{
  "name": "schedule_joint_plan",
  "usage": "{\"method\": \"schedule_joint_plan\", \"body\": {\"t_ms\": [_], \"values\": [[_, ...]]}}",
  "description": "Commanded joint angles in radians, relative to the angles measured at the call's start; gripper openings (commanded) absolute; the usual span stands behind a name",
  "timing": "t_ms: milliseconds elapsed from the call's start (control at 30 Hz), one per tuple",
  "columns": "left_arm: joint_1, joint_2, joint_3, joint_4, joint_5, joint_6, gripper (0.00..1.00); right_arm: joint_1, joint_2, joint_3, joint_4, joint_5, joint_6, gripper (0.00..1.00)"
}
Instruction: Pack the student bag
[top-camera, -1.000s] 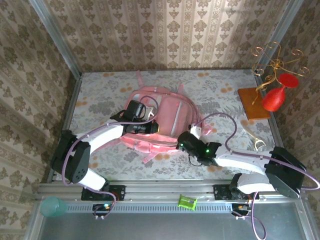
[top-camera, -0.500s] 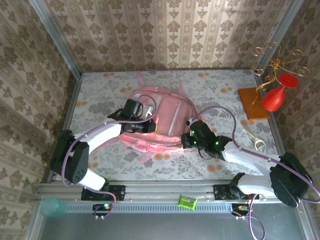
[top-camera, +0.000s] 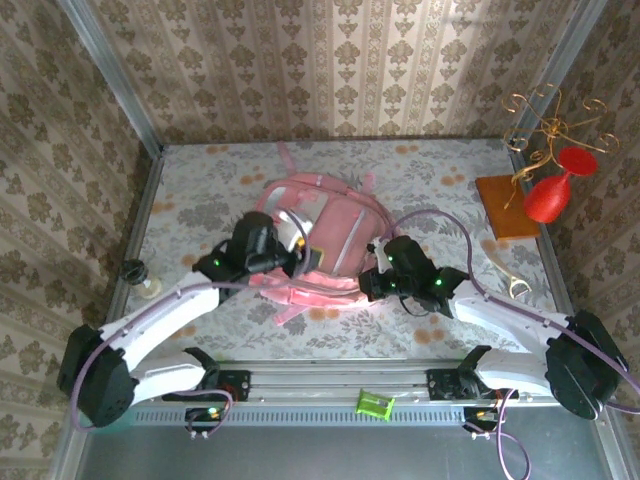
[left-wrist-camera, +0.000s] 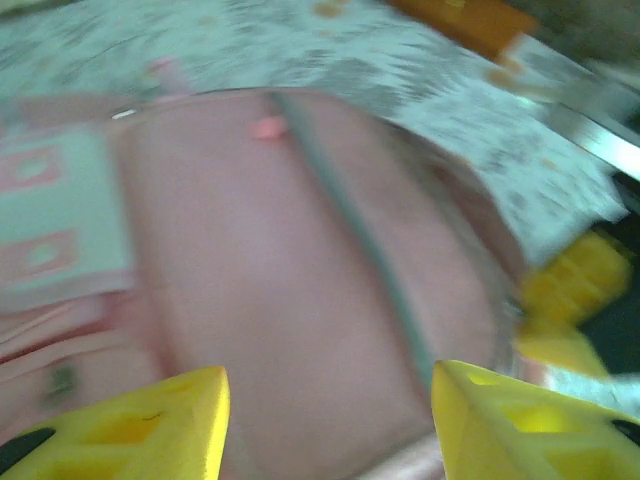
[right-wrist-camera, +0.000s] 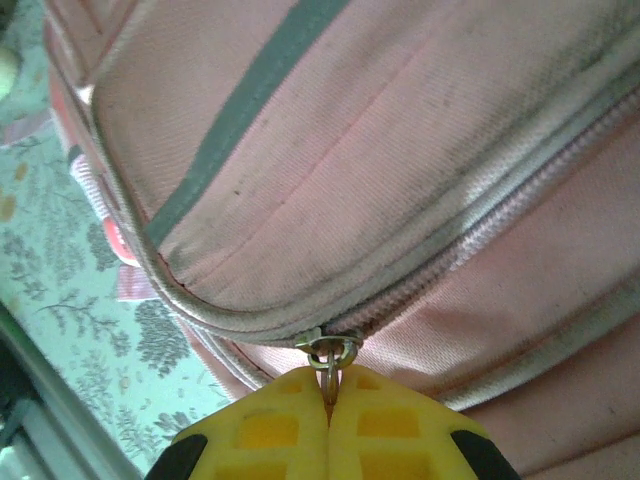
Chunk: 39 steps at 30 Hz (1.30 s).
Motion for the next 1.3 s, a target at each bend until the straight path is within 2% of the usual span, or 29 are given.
{"method": "schedule_joint_plan", "body": {"t_ms": [0,167,433,467,533,600,800,900,1000,1267], "values": [[-0.065,-0.009,-0.086,0.139,0.015,0.312,0.58,0.001,-0.027,0.049,-0.029,-0.096,-0.027,0.0],[-0.147,0.069,-0.044,0.096,0.006,0.566,0.58,0.001,-0.032,0.061,-0.013,-0.139,-0.022,0.0],[-0.214,0.224,0.074,0.006,0.005,0.743,0.52,-0.001,-0.05,0.062,-0.012,-0.164,-0.025,0.0],[-0.215,0.24,0.082,0.006,-0.012,0.749,0.49,-0.001,-0.051,0.06,-0.011,-0.167,-0.025,0.0],[-0.216,0.273,0.1,0.011,-0.071,0.752,0.37,-0.002,-0.053,0.06,-0.02,-0.164,-0.029,0.0],[-0.214,0.283,0.103,0.006,-0.093,0.766,0.32,-0.002,-0.059,0.056,-0.035,-0.146,-0.031,0.0],[-0.203,0.278,0.106,-0.056,-0.131,0.811,0.26,-0.01,-0.086,0.059,-0.083,-0.102,-0.033,0.0],[-0.198,0.289,0.118,-0.096,-0.149,0.814,0.13,-0.011,-0.085,0.062,-0.09,-0.078,-0.023,0.0],[-0.192,0.263,0.108,-0.108,-0.145,0.81,0.01,-0.01,-0.071,0.078,-0.149,0.013,-0.022,0.0],[-0.152,0.151,0.012,-0.02,-0.079,0.764,0.0,-0.01,-0.052,0.082,-0.19,0.202,0.001,0.0]]}}
